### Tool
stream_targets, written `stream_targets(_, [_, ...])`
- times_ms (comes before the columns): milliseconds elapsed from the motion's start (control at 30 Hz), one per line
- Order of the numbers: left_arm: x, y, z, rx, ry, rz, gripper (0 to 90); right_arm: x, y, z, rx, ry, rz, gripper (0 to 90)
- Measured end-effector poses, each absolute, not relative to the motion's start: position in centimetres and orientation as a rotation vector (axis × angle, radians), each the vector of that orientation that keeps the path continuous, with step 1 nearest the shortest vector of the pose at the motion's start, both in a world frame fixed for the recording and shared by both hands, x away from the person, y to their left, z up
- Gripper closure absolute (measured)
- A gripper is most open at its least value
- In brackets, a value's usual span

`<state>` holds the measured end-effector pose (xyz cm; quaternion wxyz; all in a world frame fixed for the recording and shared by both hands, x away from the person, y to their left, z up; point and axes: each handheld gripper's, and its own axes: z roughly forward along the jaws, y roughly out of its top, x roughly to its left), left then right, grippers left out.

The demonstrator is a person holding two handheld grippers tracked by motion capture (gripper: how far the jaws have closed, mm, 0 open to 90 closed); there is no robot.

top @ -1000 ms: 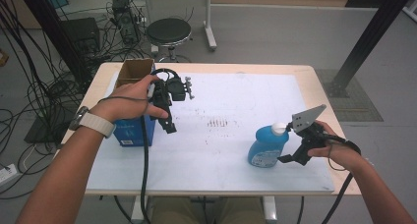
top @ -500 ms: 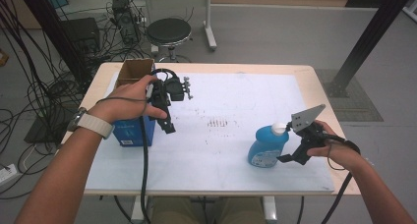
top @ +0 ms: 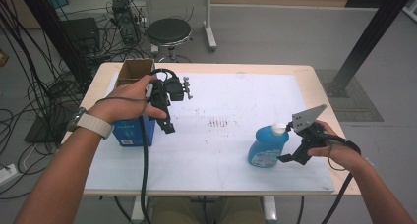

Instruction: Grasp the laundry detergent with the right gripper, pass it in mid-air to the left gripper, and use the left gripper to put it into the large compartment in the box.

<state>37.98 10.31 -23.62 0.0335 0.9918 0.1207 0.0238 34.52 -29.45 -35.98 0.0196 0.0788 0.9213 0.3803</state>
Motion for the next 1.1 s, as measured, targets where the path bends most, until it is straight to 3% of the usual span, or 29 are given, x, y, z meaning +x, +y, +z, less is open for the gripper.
stream_targets(1100, [38.06,10.36,-23.65,3.045,0.379,0.073,9.1,34.56,-29.44,-36.02,0.249,2.851,1.189,4.8])
